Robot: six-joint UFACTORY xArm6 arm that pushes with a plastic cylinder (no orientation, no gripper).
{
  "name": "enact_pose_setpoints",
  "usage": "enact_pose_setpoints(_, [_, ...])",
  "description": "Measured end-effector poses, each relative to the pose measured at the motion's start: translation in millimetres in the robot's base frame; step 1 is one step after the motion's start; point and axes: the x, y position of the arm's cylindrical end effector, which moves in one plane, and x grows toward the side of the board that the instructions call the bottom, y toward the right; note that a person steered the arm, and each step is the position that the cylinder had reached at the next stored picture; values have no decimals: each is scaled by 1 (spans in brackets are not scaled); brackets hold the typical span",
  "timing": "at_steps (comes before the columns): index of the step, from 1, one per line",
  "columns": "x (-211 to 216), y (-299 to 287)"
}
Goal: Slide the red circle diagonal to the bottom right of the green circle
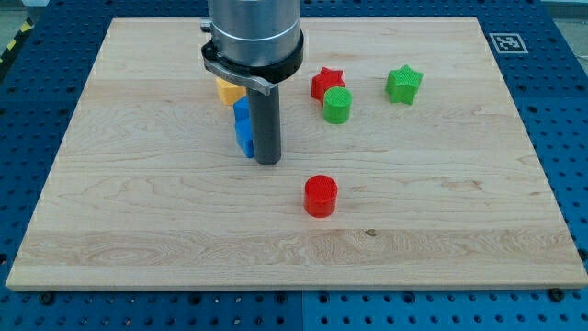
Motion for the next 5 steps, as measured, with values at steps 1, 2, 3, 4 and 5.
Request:
enact_pose_setpoints(1, [2, -8])
enact_pose_setpoints(2, [5, -14])
enact_pose_setpoints(3, [30, -14])
enact_pose_setpoints(4, [62, -13])
enact_pose_setpoints(5, [63, 5])
